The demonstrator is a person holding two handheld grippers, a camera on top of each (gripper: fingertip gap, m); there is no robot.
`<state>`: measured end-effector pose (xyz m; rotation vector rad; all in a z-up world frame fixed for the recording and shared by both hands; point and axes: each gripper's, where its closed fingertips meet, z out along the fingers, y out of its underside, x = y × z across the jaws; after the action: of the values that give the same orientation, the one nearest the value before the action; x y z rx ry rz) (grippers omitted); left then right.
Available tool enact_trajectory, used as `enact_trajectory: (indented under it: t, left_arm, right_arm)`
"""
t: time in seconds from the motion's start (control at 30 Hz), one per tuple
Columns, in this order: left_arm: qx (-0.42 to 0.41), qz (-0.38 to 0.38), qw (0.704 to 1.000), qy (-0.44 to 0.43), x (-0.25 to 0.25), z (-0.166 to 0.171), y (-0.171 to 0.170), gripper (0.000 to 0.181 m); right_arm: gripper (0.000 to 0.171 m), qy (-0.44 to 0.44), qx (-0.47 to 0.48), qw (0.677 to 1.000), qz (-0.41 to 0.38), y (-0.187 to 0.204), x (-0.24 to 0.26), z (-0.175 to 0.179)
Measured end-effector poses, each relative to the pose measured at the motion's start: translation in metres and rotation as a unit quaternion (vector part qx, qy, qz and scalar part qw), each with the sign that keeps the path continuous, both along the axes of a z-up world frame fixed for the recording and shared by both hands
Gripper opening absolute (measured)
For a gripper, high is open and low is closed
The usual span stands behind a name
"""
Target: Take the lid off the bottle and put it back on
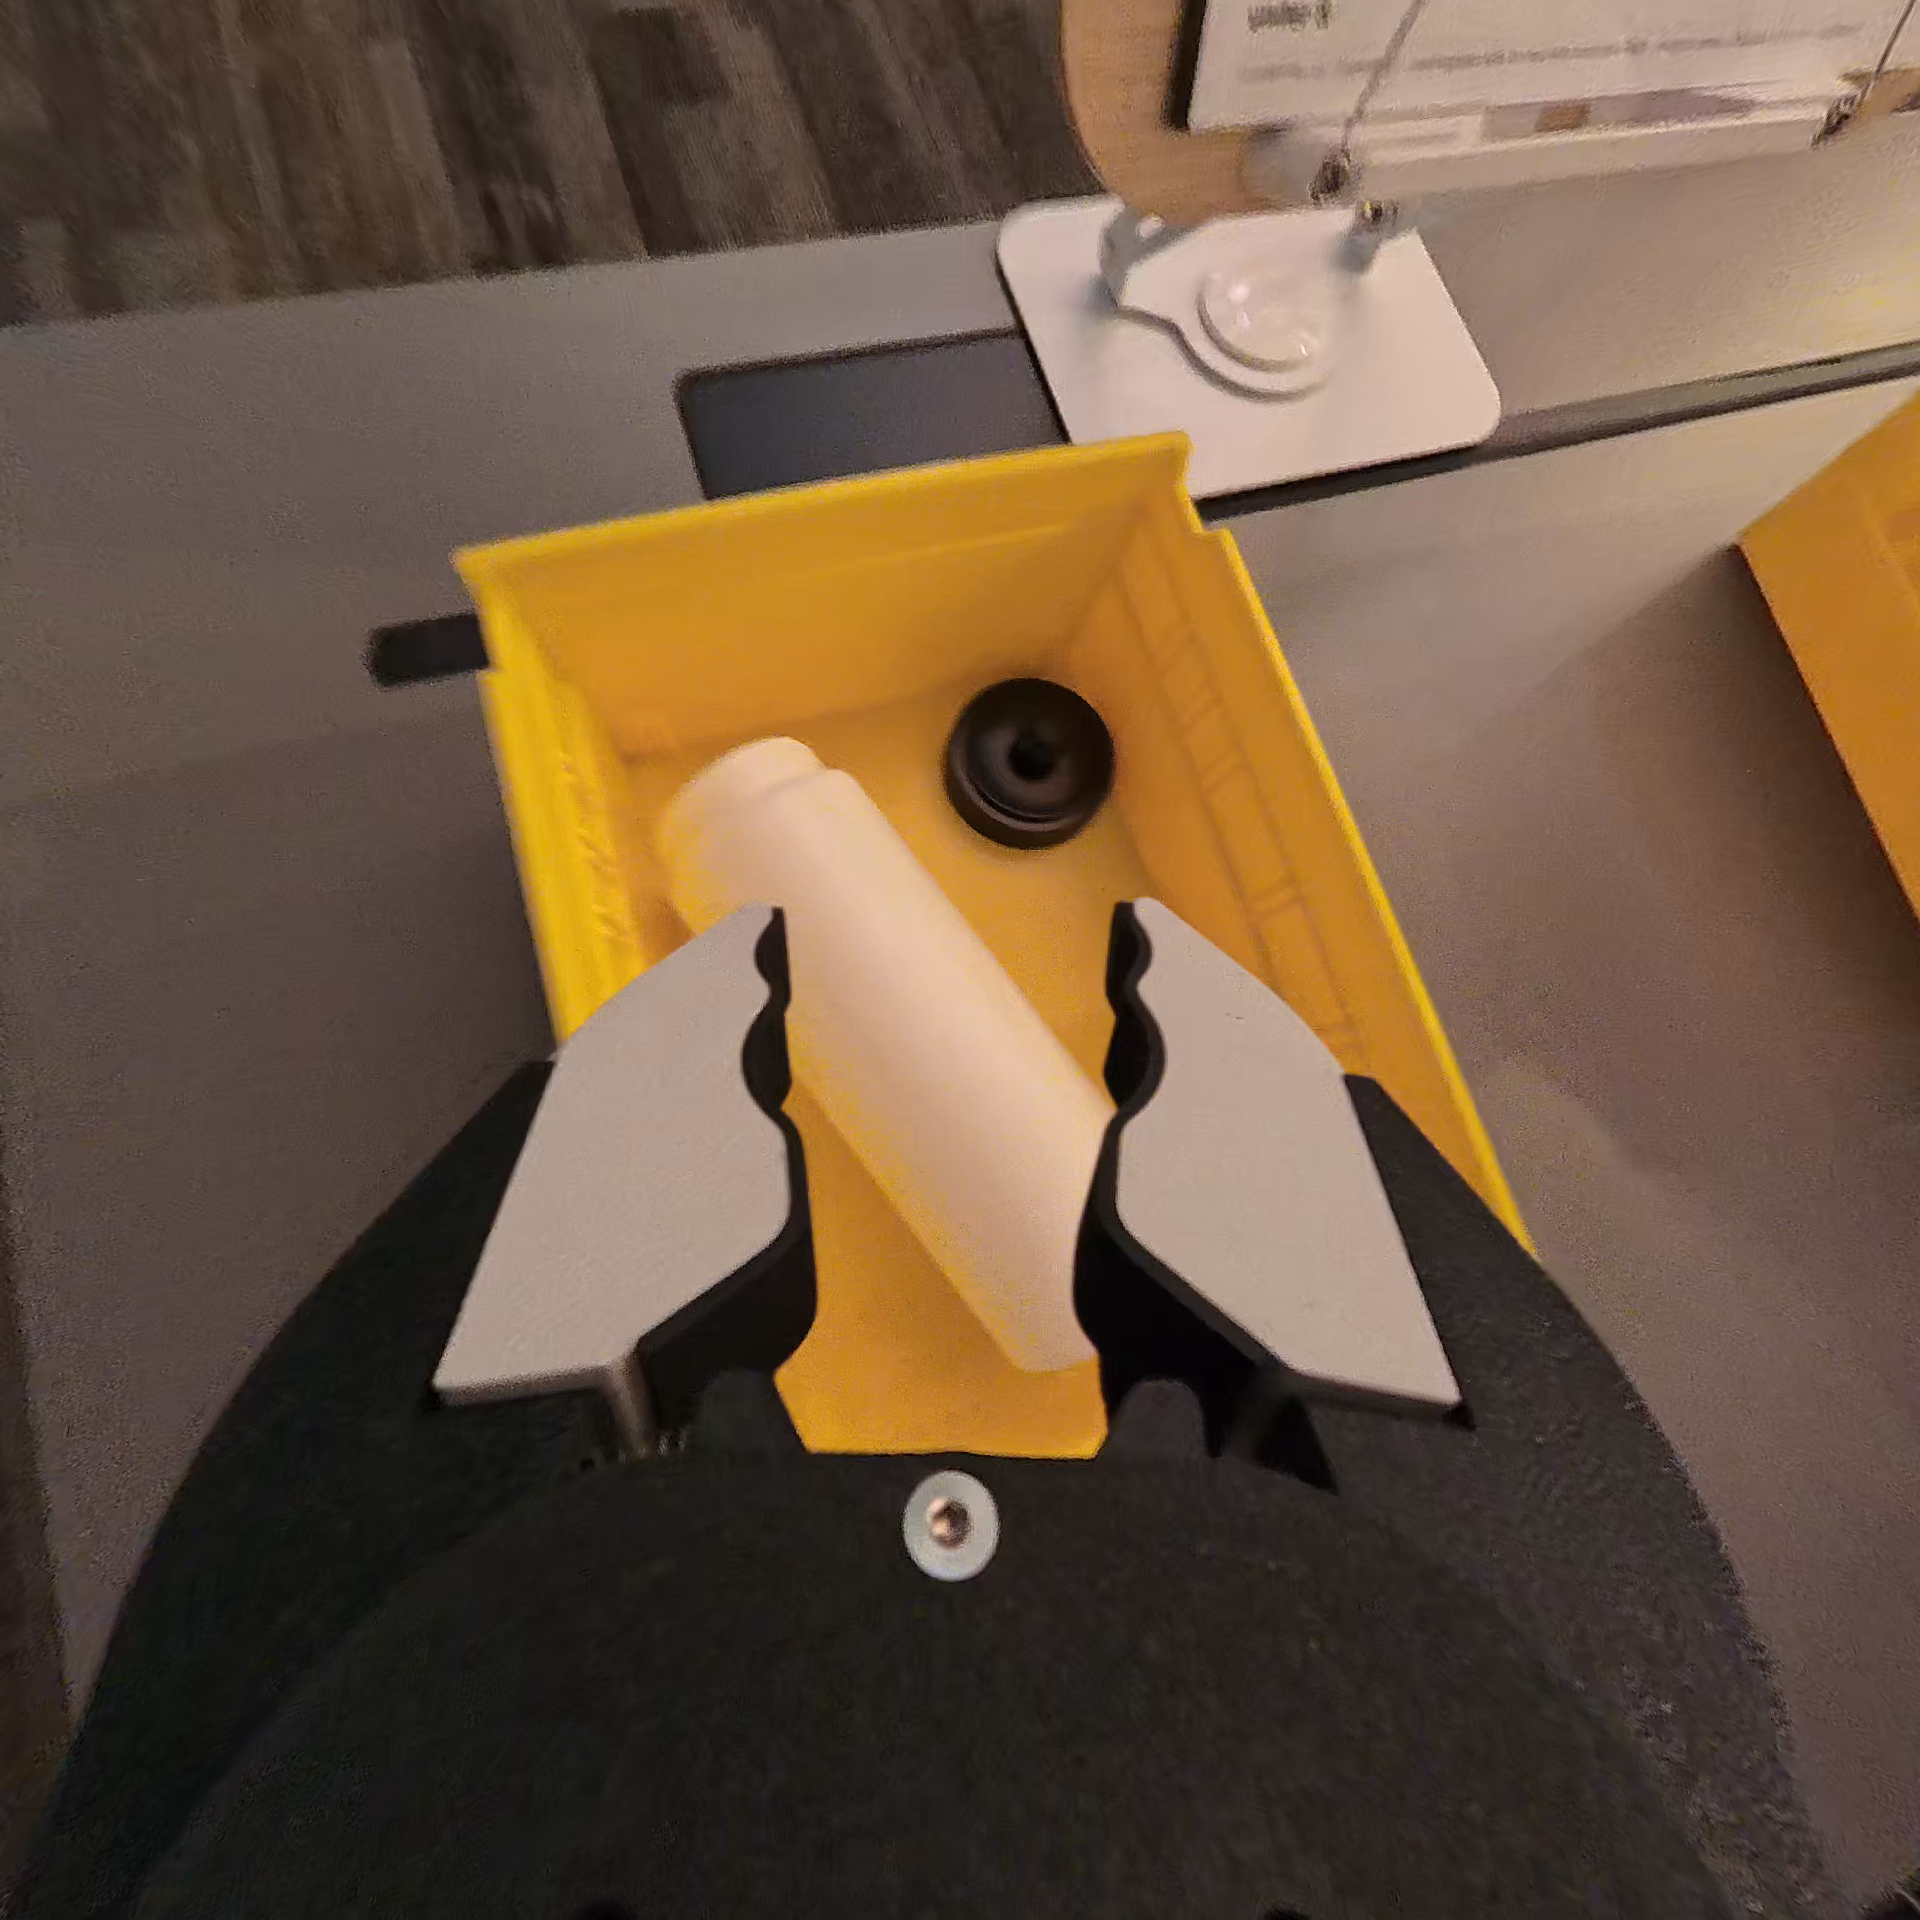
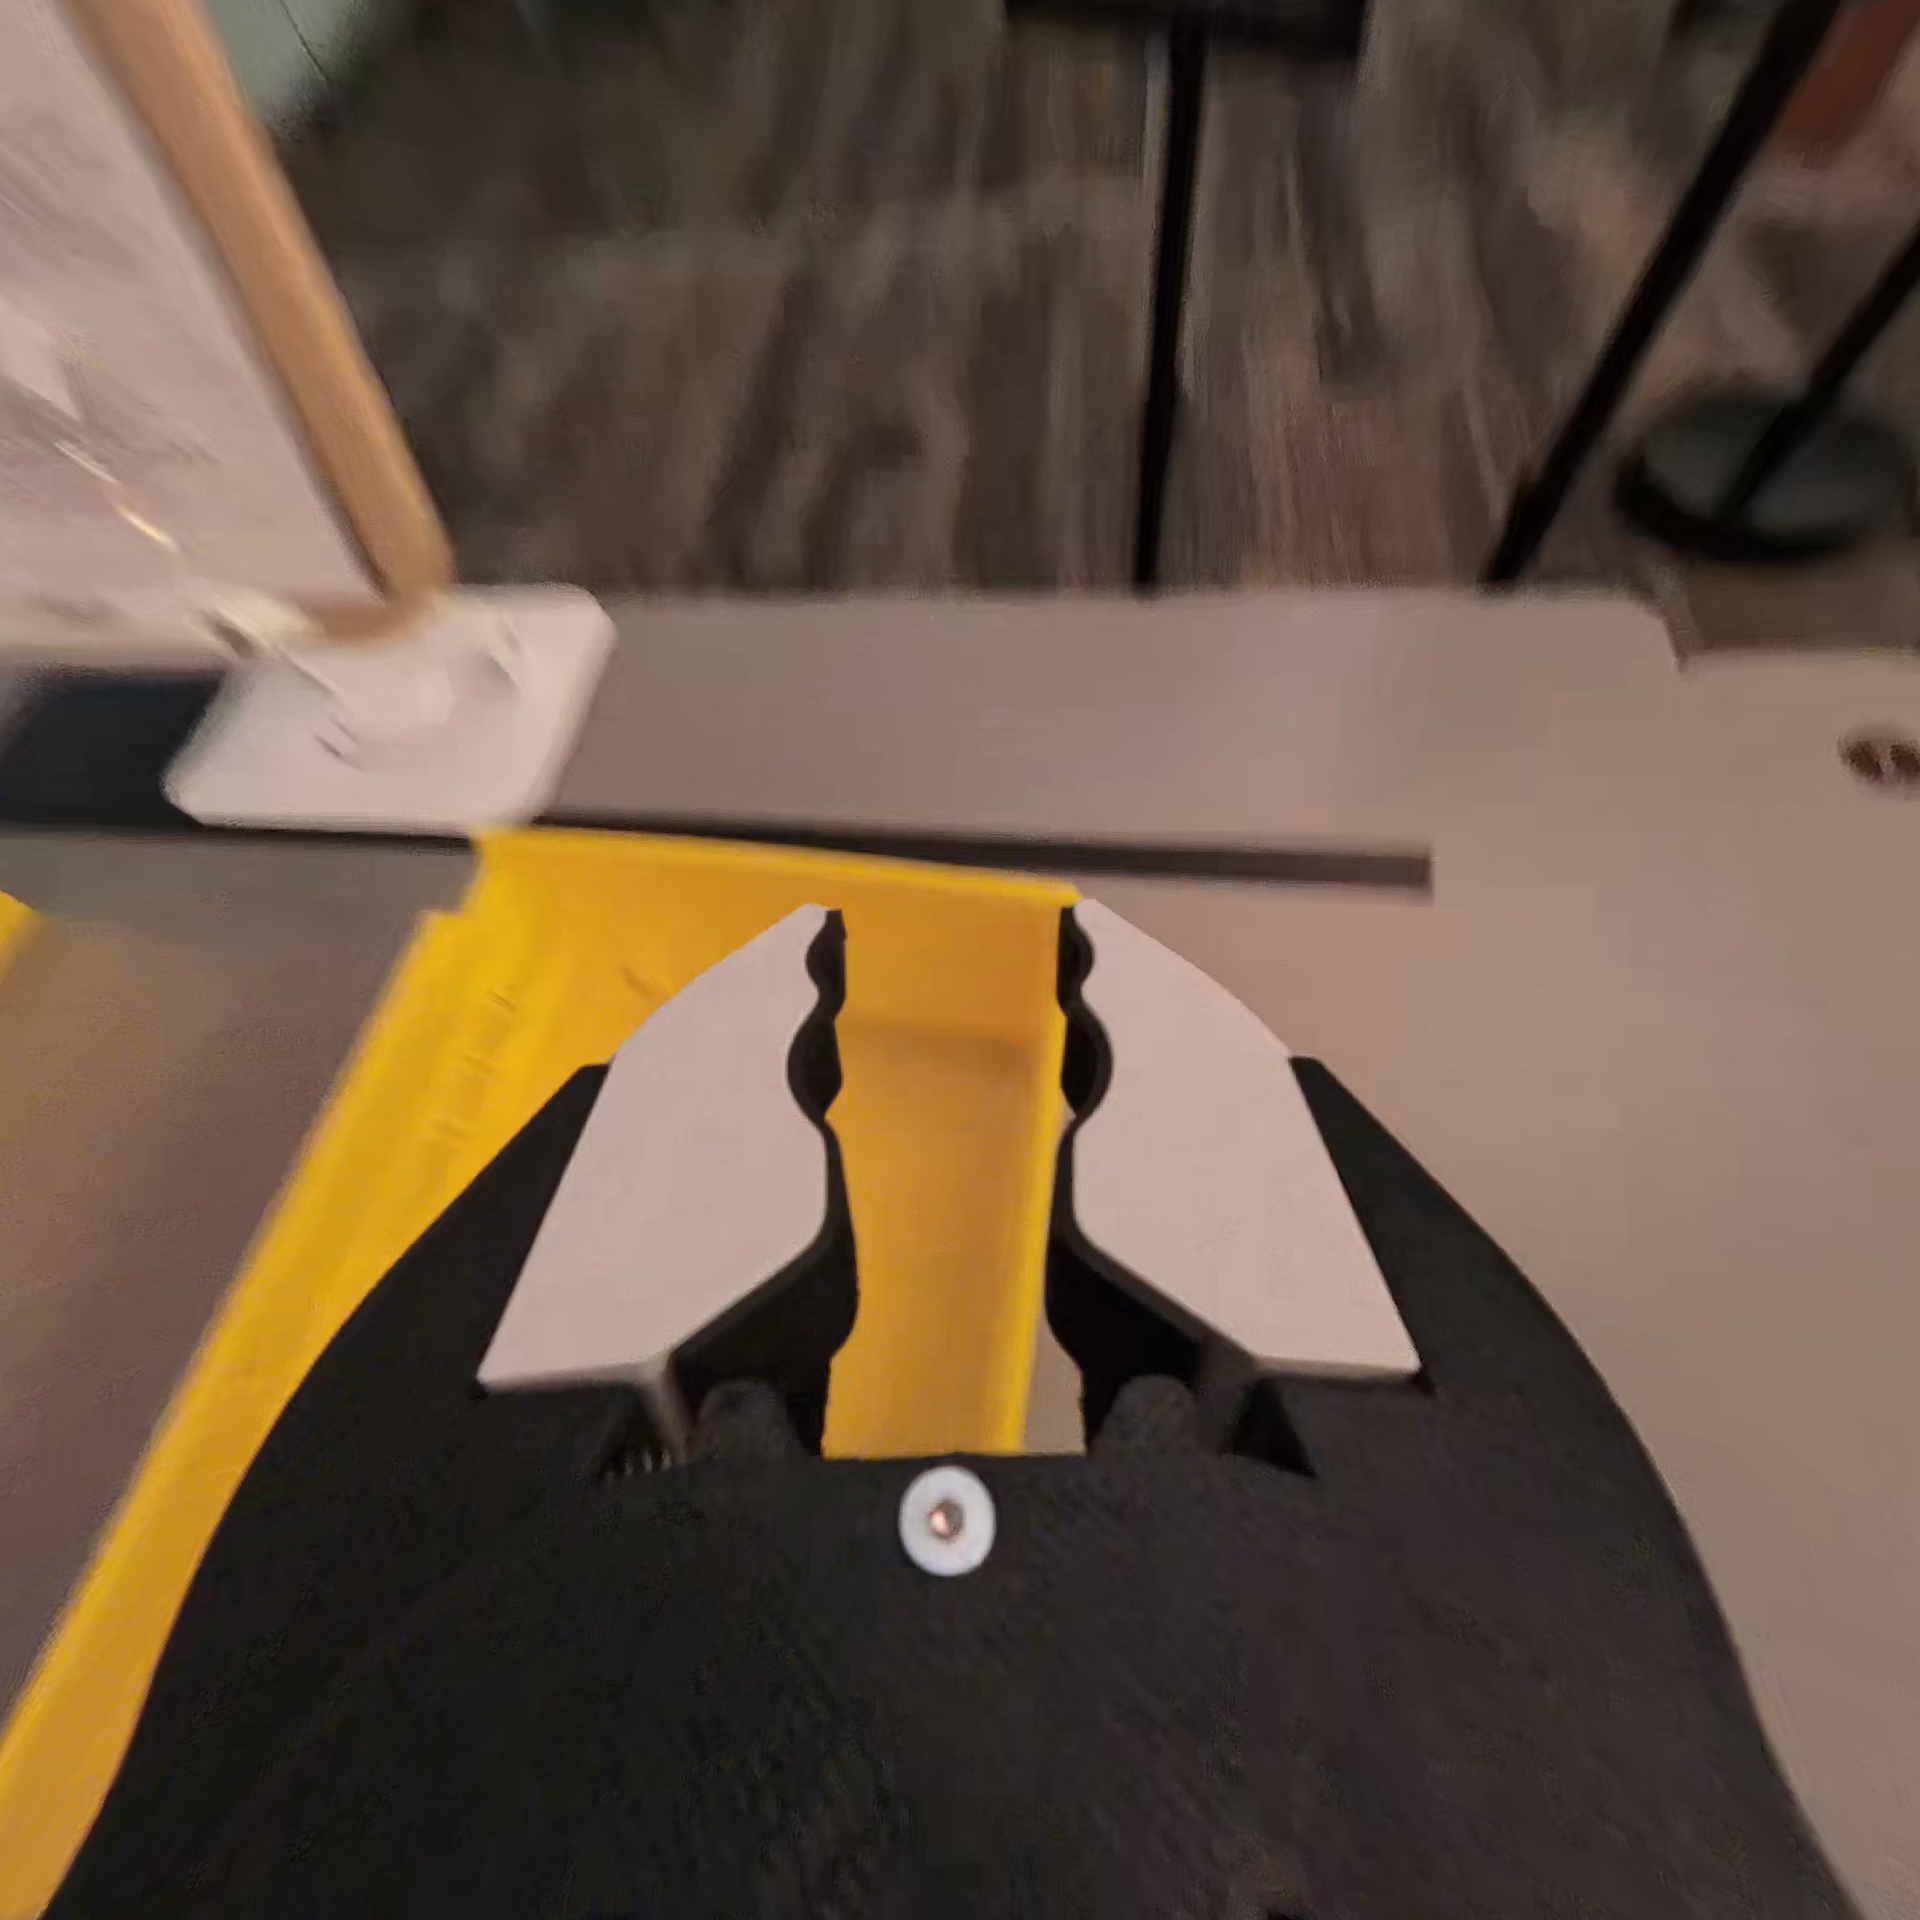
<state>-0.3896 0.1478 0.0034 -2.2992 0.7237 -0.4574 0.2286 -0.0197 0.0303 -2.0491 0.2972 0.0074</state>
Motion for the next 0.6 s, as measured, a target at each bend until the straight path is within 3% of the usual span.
enact_trajectory:
  t: [0.1, 0.17, 0.27, 0.43, 0.47, 0.6]
  left_arm:
    - [-0.066, 0.021, 0.995, 0.072, -0.001, -0.028, -0.001, 0.067]
    - [-0.101, 0.052, 0.988, 0.109, -0.010, -0.045, 0.003, 0.069]
    - [-0.172, 0.078, 0.977, 0.096, -0.008, -0.064, 0.001, 0.074]
    - [-0.248, 0.107, 0.953, 0.135, -0.006, -0.100, -0.001, 0.076]
    - [-0.261, 0.112, 0.950, 0.132, -0.004, -0.105, -0.001, 0.087]
    - [-0.347, 0.120, 0.926, 0.084, 0.012, -0.127, -0.009, 0.084]
  right_arm:
    - [0.060, 0.003, 0.147, 0.988, 0.047, 0.005, -0.038, 0.047]
    - [0.063, -0.002, 0.188, 0.980, 0.069, 0.006, -0.057, 0.060]
    - [0.063, -0.006, 0.189, 0.977, 0.099, 0.015, -0.074, 0.061]
    - [0.062, 0.061, 0.158, 0.971, 0.171, 0.029, -0.101, 0.038]
    - [0.062, 0.076, 0.154, 0.968, 0.182, 0.031, -0.105, 0.034]
    - [0.059, 0.116, 0.142, 0.959, 0.218, 0.036, -0.119, 0.024]
